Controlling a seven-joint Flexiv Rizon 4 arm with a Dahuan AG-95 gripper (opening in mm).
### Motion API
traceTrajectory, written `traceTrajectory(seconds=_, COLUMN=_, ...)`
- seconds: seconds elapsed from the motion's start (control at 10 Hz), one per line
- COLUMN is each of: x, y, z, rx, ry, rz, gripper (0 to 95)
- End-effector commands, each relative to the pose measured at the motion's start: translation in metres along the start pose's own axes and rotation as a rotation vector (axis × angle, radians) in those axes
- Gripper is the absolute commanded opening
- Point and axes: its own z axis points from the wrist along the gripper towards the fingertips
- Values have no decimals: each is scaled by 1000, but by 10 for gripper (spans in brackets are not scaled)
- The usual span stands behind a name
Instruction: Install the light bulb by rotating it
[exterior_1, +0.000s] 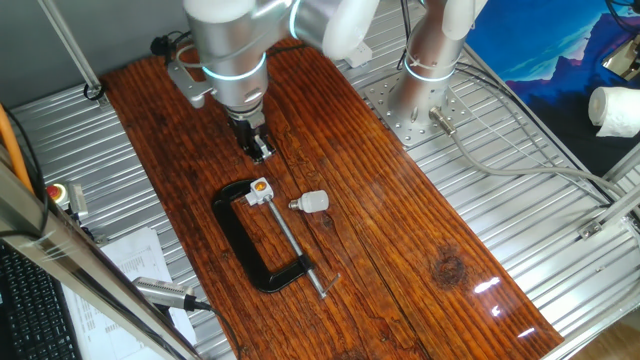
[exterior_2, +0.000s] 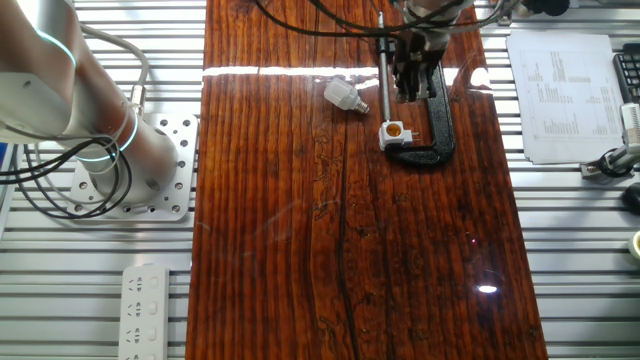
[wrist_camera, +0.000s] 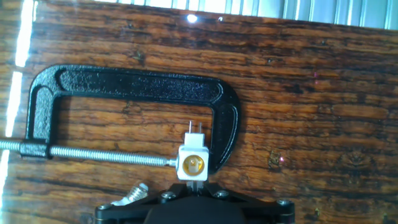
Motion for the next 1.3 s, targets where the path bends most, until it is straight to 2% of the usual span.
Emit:
traceTrajectory(seconds=0.1, x=0, y=0, z=0, rx=15, ry=-3, rz=2, gripper=0)
traceTrajectory(seconds=0.5, x=3, y=1, z=0, rx=15, ry=-1, rz=-105, gripper=0)
traceTrajectory(seconds=0.6, x=12, y=8, z=3, rx=13, ry=5, rz=-107, gripper=0)
traceTrajectory(seconds=0.7, x=23, y=18, z=9, rx=11, ry=0, rz=-109, gripper=190)
traceTrajectory(seconds=0.9, x=27, y=34, z=17, rx=5, ry=1, rz=-83, gripper=190)
traceTrajectory(seconds=1.0, x=28, y=46, z=19, rx=4, ry=9, rz=-63, gripper=380)
traceTrajectory(seconds=1.1, x=30, y=56, z=23, rx=-10, ry=14, rz=-52, gripper=380)
traceTrajectory(seconds=1.2, x=29, y=60, z=26, rx=-24, ry=7, rz=-42, gripper=190)
traceTrajectory(seconds=1.3, x=29, y=60, z=26, rx=-21, ry=-2, rz=-56, gripper=0)
